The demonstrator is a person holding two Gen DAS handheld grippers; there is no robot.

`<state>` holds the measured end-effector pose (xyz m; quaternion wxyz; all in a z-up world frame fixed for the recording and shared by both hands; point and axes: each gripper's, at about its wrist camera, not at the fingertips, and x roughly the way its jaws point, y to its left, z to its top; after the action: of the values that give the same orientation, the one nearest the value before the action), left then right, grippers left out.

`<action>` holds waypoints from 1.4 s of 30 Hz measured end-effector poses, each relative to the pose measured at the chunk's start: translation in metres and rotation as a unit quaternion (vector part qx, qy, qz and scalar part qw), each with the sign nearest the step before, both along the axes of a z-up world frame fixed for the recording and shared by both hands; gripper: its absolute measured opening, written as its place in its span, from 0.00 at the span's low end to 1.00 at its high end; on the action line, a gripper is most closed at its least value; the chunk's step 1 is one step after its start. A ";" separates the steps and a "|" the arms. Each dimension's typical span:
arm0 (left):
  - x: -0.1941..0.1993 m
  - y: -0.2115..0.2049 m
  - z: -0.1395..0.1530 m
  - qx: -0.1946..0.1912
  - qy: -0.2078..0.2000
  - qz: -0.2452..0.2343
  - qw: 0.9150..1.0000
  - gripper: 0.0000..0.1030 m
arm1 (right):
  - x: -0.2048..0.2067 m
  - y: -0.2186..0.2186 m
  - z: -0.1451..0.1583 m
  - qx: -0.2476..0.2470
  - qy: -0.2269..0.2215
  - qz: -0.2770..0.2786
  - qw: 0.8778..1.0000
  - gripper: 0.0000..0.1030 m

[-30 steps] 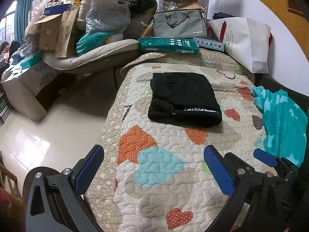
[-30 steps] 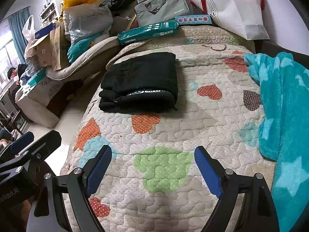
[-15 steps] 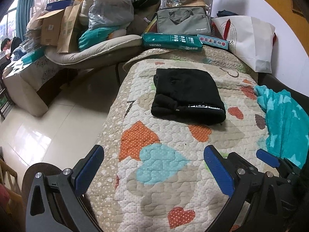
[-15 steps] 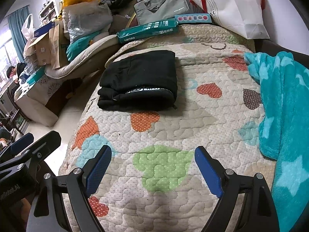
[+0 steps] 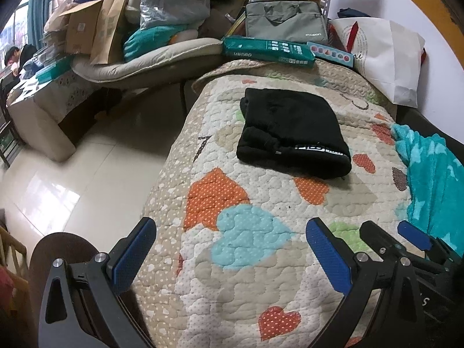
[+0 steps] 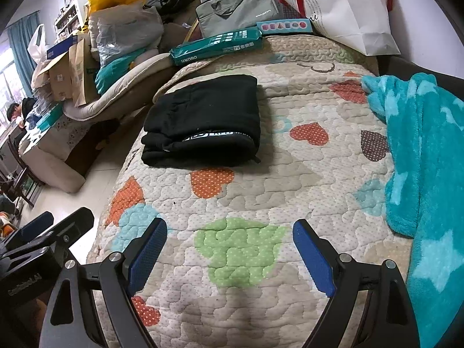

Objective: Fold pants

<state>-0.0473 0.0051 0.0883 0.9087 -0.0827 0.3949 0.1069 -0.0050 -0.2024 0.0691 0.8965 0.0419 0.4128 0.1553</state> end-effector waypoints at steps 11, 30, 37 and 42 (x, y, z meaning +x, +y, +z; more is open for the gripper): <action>0.001 0.000 -0.005 -0.004 0.009 0.000 1.000 1.00 | 0.000 0.000 0.001 -0.002 -0.002 0.000 1.000 0.90; 0.008 -0.002 -0.026 -0.019 0.039 -0.014 0.999 1.00 | 0.001 -0.004 -0.003 -0.004 0.007 -0.023 1.000 0.90; 0.017 0.003 -0.047 -0.043 0.057 -0.027 0.997 1.00 | 0.018 -0.013 -0.007 0.010 0.035 -0.047 0.998 0.90; 0.025 0.008 -0.062 -0.069 0.062 -0.042 0.995 1.00 | 0.073 -0.025 0.007 0.070 0.075 -0.079 0.992 0.90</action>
<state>-0.0222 0.0136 0.0267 0.8784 -0.1224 0.4598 0.0461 0.0684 -0.2276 0.0761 0.8674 0.1480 0.4623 0.1093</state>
